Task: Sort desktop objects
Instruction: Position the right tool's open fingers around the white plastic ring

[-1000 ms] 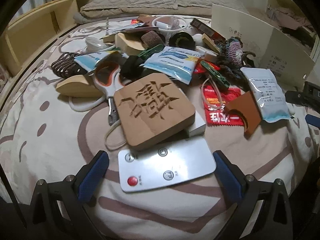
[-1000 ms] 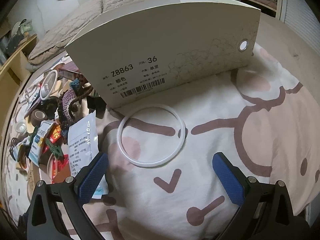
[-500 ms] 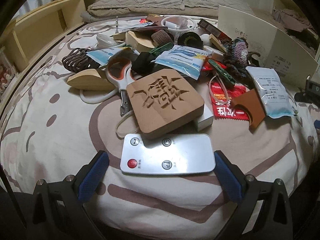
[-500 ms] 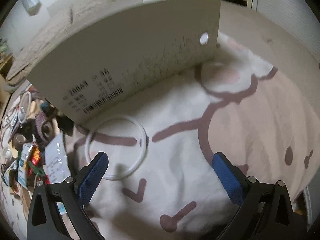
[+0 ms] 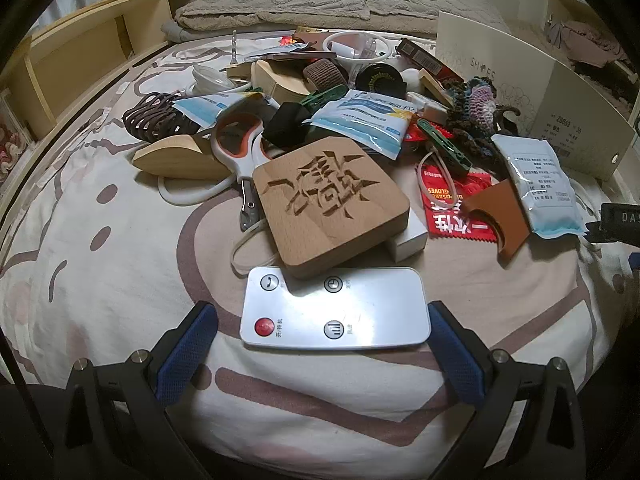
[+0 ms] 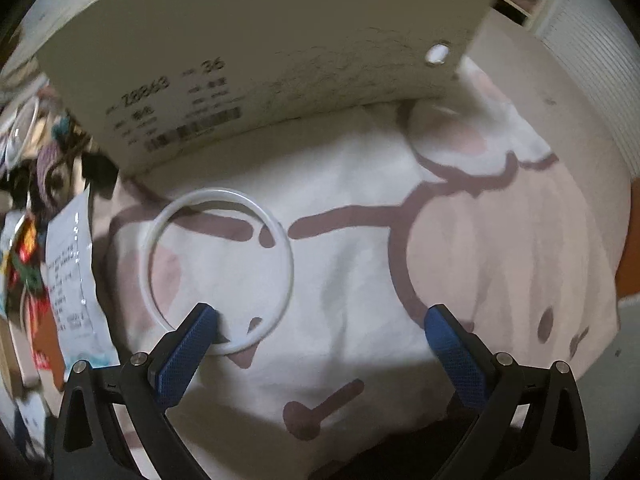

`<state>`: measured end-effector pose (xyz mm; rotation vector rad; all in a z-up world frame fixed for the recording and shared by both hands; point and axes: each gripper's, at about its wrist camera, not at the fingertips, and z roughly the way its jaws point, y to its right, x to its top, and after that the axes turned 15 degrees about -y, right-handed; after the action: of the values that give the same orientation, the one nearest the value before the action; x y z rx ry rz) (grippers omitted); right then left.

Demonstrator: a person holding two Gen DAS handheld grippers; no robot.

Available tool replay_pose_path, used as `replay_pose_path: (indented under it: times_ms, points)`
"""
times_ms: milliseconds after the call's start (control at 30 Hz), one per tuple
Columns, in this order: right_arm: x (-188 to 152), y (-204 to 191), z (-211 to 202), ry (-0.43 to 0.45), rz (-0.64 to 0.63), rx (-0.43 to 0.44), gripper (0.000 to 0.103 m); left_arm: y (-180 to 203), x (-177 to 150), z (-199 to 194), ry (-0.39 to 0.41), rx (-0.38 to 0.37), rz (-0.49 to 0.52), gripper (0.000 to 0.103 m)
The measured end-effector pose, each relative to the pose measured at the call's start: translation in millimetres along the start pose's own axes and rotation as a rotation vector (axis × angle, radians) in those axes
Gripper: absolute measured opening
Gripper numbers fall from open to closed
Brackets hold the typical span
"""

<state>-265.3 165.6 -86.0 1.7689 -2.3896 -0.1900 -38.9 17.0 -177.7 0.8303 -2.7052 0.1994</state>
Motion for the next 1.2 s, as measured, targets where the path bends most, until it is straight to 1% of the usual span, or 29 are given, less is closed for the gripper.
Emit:
replay_pose_path:
  times_ms: [100,167,267,500,667,833,933,1000,1133,1200]
  points:
    - [6.3,-0.8,-1.9,-0.047,-0.058,-0.008,0.103,0.0,0.0,0.2,0.0,0.0,-0.003,0.103]
    - [10.1,2.2,0.3,-0.093,-0.084,0.007,0.103,-0.3,-0.1,0.4,0.0,0.0,-0.004,0.103]
    - [14.4,10.8,3.1,-0.146,-0.077,0.032,0.103,-0.5,-0.2,0.4,0.001,-0.002,-0.005,0.103]
    - [19.0,27.1,-1.8,-0.16,-0.057,-0.013,0.103,-0.6,0.1,0.8,-0.001,-0.001,-0.012,0.103]
    - [23.1,35.1,-1.0,-0.185,-0.047,-0.021,0.103,-1.1,0.2,0.6,0.0,-0.001,-0.014,0.103]
    - [23.9,37.1,-4.4,-0.175,-0.052,-0.047,0.103,-0.8,0.1,0.8,0.0,0.0,-0.016,0.103]
    - [20.7,35.4,-10.4,-0.146,-0.055,-0.028,0.103,-0.6,0.1,1.0,0.0,0.001,-0.017,0.103]
    - [15.8,33.6,-17.6,-0.105,-0.052,0.015,0.103,-0.6,0.1,1.1,0.001,0.002,-0.02,0.103]
    - [-0.5,27.1,-31.5,-0.011,-0.055,0.139,0.103,-0.2,0.3,1.0,-0.001,0.003,-0.021,0.103]
    - [-6.8,23.9,-35.7,0.024,-0.053,0.181,0.103,-0.2,0.4,1.1,-0.003,0.002,-0.023,0.103]
